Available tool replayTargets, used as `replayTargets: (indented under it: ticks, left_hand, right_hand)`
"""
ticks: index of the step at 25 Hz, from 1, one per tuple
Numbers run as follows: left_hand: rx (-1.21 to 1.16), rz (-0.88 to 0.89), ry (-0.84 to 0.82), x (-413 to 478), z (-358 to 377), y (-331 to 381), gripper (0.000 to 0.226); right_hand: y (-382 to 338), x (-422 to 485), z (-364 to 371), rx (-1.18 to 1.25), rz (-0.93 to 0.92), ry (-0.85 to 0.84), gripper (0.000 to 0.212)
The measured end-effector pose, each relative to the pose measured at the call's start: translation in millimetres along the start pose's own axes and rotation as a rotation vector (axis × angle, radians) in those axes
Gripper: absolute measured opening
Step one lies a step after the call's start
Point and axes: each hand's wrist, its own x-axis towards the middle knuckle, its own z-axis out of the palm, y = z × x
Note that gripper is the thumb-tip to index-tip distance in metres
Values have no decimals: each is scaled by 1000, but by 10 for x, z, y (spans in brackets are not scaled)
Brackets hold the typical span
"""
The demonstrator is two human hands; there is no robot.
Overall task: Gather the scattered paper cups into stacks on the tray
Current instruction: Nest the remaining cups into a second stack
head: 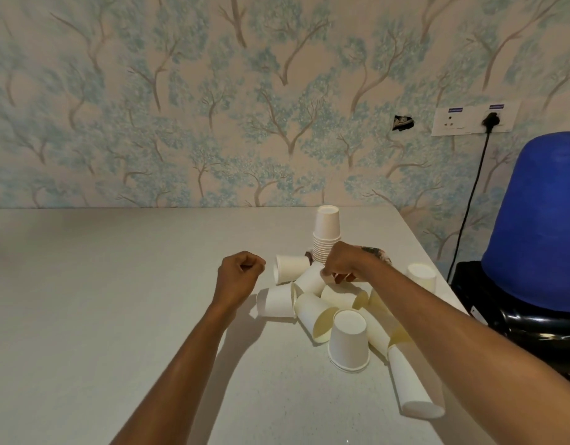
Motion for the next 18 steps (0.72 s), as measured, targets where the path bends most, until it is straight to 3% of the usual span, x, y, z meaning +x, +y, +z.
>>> replayTargets:
  ticks: [4,9,13,18]
  left_hand:
    - [24,-1,-19,-108,-10,-66,8]
    - [-37,39,-21,-181,119,-39,5]
    - [-140,23,-22,-162,159,3,18]
    - [-307,-70,-173,-100,179,140,52]
  right_hand:
    - [-33,-173,-131,68,-41,81,22]
    - [-55,-497,-409,411,-93,275,22]
    - [-171,-717,-379,651,-195,260,11]
    - [-361,-788,-154,706,-256,215,4]
